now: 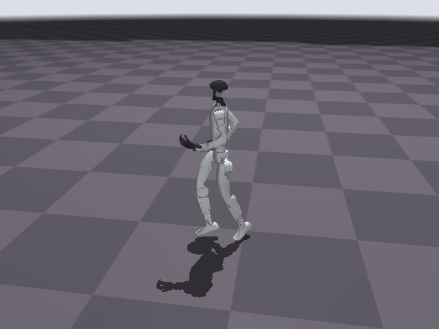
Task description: Walk run
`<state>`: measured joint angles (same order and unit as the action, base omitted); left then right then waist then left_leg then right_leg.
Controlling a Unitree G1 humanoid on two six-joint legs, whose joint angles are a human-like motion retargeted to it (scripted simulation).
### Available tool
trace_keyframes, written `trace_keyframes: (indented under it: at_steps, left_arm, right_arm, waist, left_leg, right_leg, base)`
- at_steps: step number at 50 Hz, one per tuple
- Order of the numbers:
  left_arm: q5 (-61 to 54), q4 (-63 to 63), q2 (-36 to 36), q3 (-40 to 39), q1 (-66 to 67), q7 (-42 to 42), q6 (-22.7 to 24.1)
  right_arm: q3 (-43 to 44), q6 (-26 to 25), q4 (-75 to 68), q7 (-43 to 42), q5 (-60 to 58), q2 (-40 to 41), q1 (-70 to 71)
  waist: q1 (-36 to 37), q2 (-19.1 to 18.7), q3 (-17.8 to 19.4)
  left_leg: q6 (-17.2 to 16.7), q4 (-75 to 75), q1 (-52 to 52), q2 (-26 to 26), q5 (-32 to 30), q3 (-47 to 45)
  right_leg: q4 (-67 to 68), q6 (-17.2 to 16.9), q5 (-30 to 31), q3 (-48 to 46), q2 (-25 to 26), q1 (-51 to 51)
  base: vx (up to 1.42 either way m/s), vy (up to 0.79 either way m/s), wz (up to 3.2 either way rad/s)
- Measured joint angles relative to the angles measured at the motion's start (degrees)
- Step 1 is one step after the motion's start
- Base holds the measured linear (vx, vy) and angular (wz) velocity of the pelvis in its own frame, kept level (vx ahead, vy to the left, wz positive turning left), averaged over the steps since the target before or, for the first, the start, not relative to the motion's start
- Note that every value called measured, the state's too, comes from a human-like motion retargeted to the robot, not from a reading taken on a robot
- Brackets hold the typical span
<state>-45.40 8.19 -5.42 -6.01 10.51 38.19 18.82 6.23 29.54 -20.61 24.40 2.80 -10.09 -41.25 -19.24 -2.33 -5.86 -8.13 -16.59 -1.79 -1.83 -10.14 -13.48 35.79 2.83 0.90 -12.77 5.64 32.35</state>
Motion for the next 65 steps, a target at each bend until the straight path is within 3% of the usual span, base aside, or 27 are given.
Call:
trace_keyframes:
  at_steps: [2,5,7,8,10,12,13,15,18,21,23,25,27,28,30,32,33,35,40,47,48,50,53,56,59,62,65]
  left_arm:
    - [-3.0,-0.6,1.7,-0.3,0.3,1.2,-1.6]
    - [-5.1,-2.1,2.8,-2.6,-0.5,3.9,-4.0]
    - [-5.2,-3.0,2.9,-2.3,-1.8,5.0,-5.0]
    - [-5.2,-3.4,2.7,-1.6,-2.7,5.3,-5.7]
    - [-4.5,-4.1,2.0,-2.2,-2.7,6.4,-7.0]
    - [-1.1,-2.6,2.8,-1.3,4.0,10.9,-5.6]
    - [-0.2,-0.5,2.7,1.1,5.5,11.1,-4.2]
    - [-0.9,3.4,4.2,4.6,8.5,9.6,-3.6]
    - [-1.2,5.2,2.9,4.4,13.4,10.1,-2.7]
    - [3.2,5.8,2.6,0.4,16.0,11.2,-2.6]
    - [6.6,5.4,2.4,-1.3,17.1,10.9,-1.2]
    - [8.6,4.3,2.5,-2.0,17.8,9.2,0.8]
    - [9.2,1.9,1.9,-2.6,17.5,6.8,2.1]
    - [9.2,0.1,1.0,-2.7,17.0,6.0,2.1]
    - [9.2,-4.2,-0.8,-3.1,17.2,5.2,1.5]
    - [8.4,-2.7,-3.3,1.7,17.7,7.1,0.5]
    - [7.1,-0.9,-2.5,-2.6,13.9,9.7,-2.9]
    - [9.3,2.5,-1.2,-1.9,9.0,9.9,-4.1]
    - [8.9,6.5,-1.0,2.8,1.6,2.0,2.8]
    - [4.6,4.3,-1.4,4.4,-3.4,4.6,0.0]
    - [4.1,4.0,-1.9,4.8,-4.1,4.8,-0.4]
    - [3.3,3.8,-2.9,5.6,-5.0,5.6,-1.2]
    - [4.5,5.7,-3.0,4.0,-4.9,9.4,-2.5]
    - [8.9,10.6,-2.1,4.8,-2.6,12.8,-3.3]
    - [11.2,13.5,-1.4,4.3,0.9,10.3,-0.3]
    - [12.1,13.8,1.9,1.7,7.7,8.7,1.1]
    - [12.1,13.3,6.2,-2.4,13.8,9.4,0.7]
  right_arm:
    - [3.2,1.6,1.0,-1.4,-1.7,-1.6,-0.4]
    - [5.4,3.1,2.6,-5.3,-3.8,-2.6,1.9]
    - [5.6,3.6,3.9,-8.8,-4.2,-2.2,4.2]
    - [5.7,3.9,4.7,-10.9,-4.4,-1.9,5.8]
    - [3.4,4.6,5.8,-14.3,-4.2,-1.1,8.9]
    - [-0.1,5.3,0.8,-16.8,-1.2,2.6,12.3]
    - [3.1,4.7,-4.2,-12.2,3.0,5.7,16.9]
    - [0.1,0.7,-8.9,-5.3,10.3,9.7,21.8]
    - [-7.2,-0.6,-5.9,-2.1,18.1,12.1,23.6]
    - [-9.6,1.9,-0.5,-4.9,16.9,9.1,24.9]
    - [-10.5,2.5,3.8,-6.9,11.7,6.3,25.5]
    - [-11.5,1.6,7.8,-8.2,5.4,3.2,26.3]
    - [-13.5,0.0,10.9,-8.9,-0.9,0.8,27.6]
    - [-14.2,-0.5,12.2,-9.0,-2.9,-0.3,28.4]
    - [-15.4,-0.2,13.6,-8.4,-6.3,-1.8,28.1]
    - [-11.0,2.1,7.9,-9.2,-9.6,-1.3,20.5]
    - [-10.6,2.2,4.7,-9.4,-9.6,-1.2,20.6]
    - [-11.8,2.4,0.1,-8.3,-6.3,1.4,18.8]
    - [-6.7,2.5,-4.0,-6.7,-2.5,2.6,12.6]
    - [1.4,2.8,-5.6,-14.9,-8.6,1.9,11.6]
    - [2.2,2.6,-5.6,-15.7,-8.9,2.0,12.0]
    - [3.7,2.3,-5.7,-17.0,-8.8,2.2,13.1]
    - [4.6,1.4,-7.2,-17.7,-8.8,3.3,15.9]
    - [7.3,-1.2,-11.4,-14.8,-5.1,8.6,20.5]
    - [1.9,-1.9,-11.5,-11.0,1.6,11.1,25.4]
    - [-3.1,-0.3,-9.9,-10.8,2.7,9.5,27.5]
    - [-7.9,0.9,-7.1,-12.0,-2.5,6.2,29.6]
  waist:
    - [-4.1,-0.7,0.2]
    - [-5.8,-0.3,0.6]
    - [-6.2,0.9,0.8]
    - [-7.7,2.7,0.9]
    - [-5.9,4.6,-2.4]
    - [-6.4,1.9,-3.0]
    - [-4.9,1.1,-3.6]
    - [2.3,3.7,-6.6]
    - [3.2,3.6,-5.0]
    - [9.1,3.5,-2.0]
    - [11.9,2.5,1.2]
    - [12.1,2.4,4.0]
    - [12.4,0.3,7.0]
    - [11.8,-1.3,8.7]
    - [9.0,-1.7,8.5]
    - [11.1,-2.3,2.2]
    - [10.2,-2.0,1.6]
    - [9.4,-3.3,-0.1]
    - [5.4,-2.8,-0.4]
    - [-4.0,-3.9,0.4]
    - [-4.5,-4.6,0.2]
    - [-6.7,-6.1,-0.1]
    - [-7.0,-5.2,-3.0]
    - [-1.2,-0.9,-2.6]
    - [1.6,3.7,-2.8]
    - [4.1,4.9,-2.6]
    - [9.6,6.8,-2.0]
  left_leg:
    - [-6.9,2.8,-5.1,3.2,-15.7,3.6]
    - [-6.9,-9.5,-6.6,6.6,-19.9,-2.7]
    - [-6.9,-14.0,-8.4,9.6,-19.9,1.3]
    - [-6.9,-16.1,-9.7,10.8,-19.9,2.9]
    - [-6.6,-19.7,-8.5,10.2,-19.3,-1.7]
    - [-2.3,-38.9,0.0,2.4,-8.6,4.6]
    - [3.0,-47.4,8.2,-1.8,-3.5,6.6]
    - [8.7,-46.6,17.1,0.0,2.1,3.5]
    - [14.0,-31.9,24.6,-3.5,8.3,-1.7]
    - [14.4,-8.0,27.5,-0.7,11.1,-5.1]
    - [11.5,7.1,25.7,3.0,13.6,1.4]
    - [6.5,14.0,25.2,2.2,16.6,3.4]
    - [6.5,12.8,24.4,-1.2,17.3,2.7]
    - [4.9,9.7,24.3,-3.9,13.1,3.5]
    - [10.8,-1.0,25.8,-6.6,11.2,-2.8]
    - [5.1,-9.9,28.4,1.2,14.3,19.5]
    - [5.7,-14.9,29.7,-3.3,18.1,7.4]
    - [5.7,-13.8,25.3,-5.6,21.4,1.8]
    - [3.6,-0.1,13.1,-3.4,13.9,-1.4]
    - [-0.8,11.6,-4.8,-0.3,4.2,-7.6]
    - [-1.8,11.4,-6.3,-0.7,3.1,-7.6]
    - [-4.3,9.1,-8.6,-1.8,-0.8,-5.6]
    - [-5.0,-3.1,-7.7,0.9,-14.6,-5.4]
    - [-1.7,-29.6,1.3,1.2,-19.9,0.8]
    - [-0.1,-38.9,11.8,5.8,-11.6,5.0]
    - [4.7,-36.5,21.3,6.6,-3.1,8.9]
    - [11.0,-22.6,26.1,1.1,0.7,-0.9]
  right_leg:
    - [-15.0,-2.3,1.2,3.1,-1.3,1.7]
    - [-27.0,-6.5,-2.9,9.2,-5.6,3.6]
    - [-26.9,-2.6,-1.7,7.2,-8.9,2.7]
    - [-23.9,2.1,5.6,7.9,-11.1,2.1]
    - [-9.0,12.2,1.6,13.5,-7.7,5.4]
    - [-0.3,12.2,-7.3,15.0,-1.2,1.6]
    - [0.2,12.2,-9.6,7.5,-3.4,-1.1]
    - [-1.5,12.2,-11.6,11.9,-1.9,-6.5]
    - [-10.8,12.1,-3.2,12.1,2.7,-16.7]
    - [-19.0,8.5,11.5,16.6,5.1,-26.7]
    - [-21.4,6.5,19.4,16.7,6.2,-33.2]
    - [-19.4,2.2,24.3,16.8,5.8,-37.7]
    - [-10.5,-0.2,26.0,15.8,7.9,-38.9]
    - [-4.4,-1.0,25.9,15.1,10.2,-38.5]
    - [10.4,0.3,20.0,10.9,10.4,-33.6]
    - [24.9,6.6,11.8,5.8,9.4,-26.1]
    - [29.7,4.7,7.8,8.9,8.0,-20.9]
    - [29.2,3.9,3.7,6.9,7.6,-13.6]
    - [11.1,4.0,-1.3,-0.1,0.8,-1.8]
    - [-22.5,0.8,0.4,-2.0,-4.0,3.1]
    - [-23.8,2.6,0.2,-5.7,-5.3,3.0]
    - [-22.0,12.2,4.8,-12.5,-7.6,2.6]
    - [-9.9,12.2,-4.0,-2.0,-9.9,3.7]
    - [-4.9,12.2,-9.0,-0.6,-10.6,-2.1]
    - [-10.1,12.2,-7.1,5.9,-6.8,-7.6]
    - [-18.6,12.2,-0.5,13.2,-0.8,-14.0]
    - [-23.4,12.2,7.0,24.6,3.3,-19.2]
  base:
    - [1.85,0.07,-0.02]
    - [1.72,0.25,-0.92]
    - [2.28,-0.34,-0.41]
    - [2.09,-0.47,0.07]
    - [2.4,-0.85,-0.47]
    - [2.09,-1.19,0.28]
    - [1.56,-0.81,0.05]
    - [1.8,-0.7,-1.66]
    - [1.65,-0.59,-1.45]
    - [1.49,-0.26,-2.14]
    - [1.16,-0.13,-2.07]
    - [1.34,-0.13,-1.53]
    - [1.5,-0.1,-1.77]
    - [1.38,-0.08,-1.45]
    - [1.66,-0.07,-0.96]
    - [2.15,0.11,-0.93]
    - [1.25,0.05,-1.2]
    - [0.97,-0.2,-0.69]
    - [1.09,-0.33,-0.39]
    - [0.98,-0.28,-0.05]
    - [1.01,-0.31,-0.2]
    - [1.2,-0.3,0.21]
    - [1.25,-0.36,-0.41]
    - [1.03,-0.79,-1.56]
    - [0.51,-0.67,-2.46]
    - [0.77,-0.58,-3.01]
    - [0.78,-0.29,-3.91]
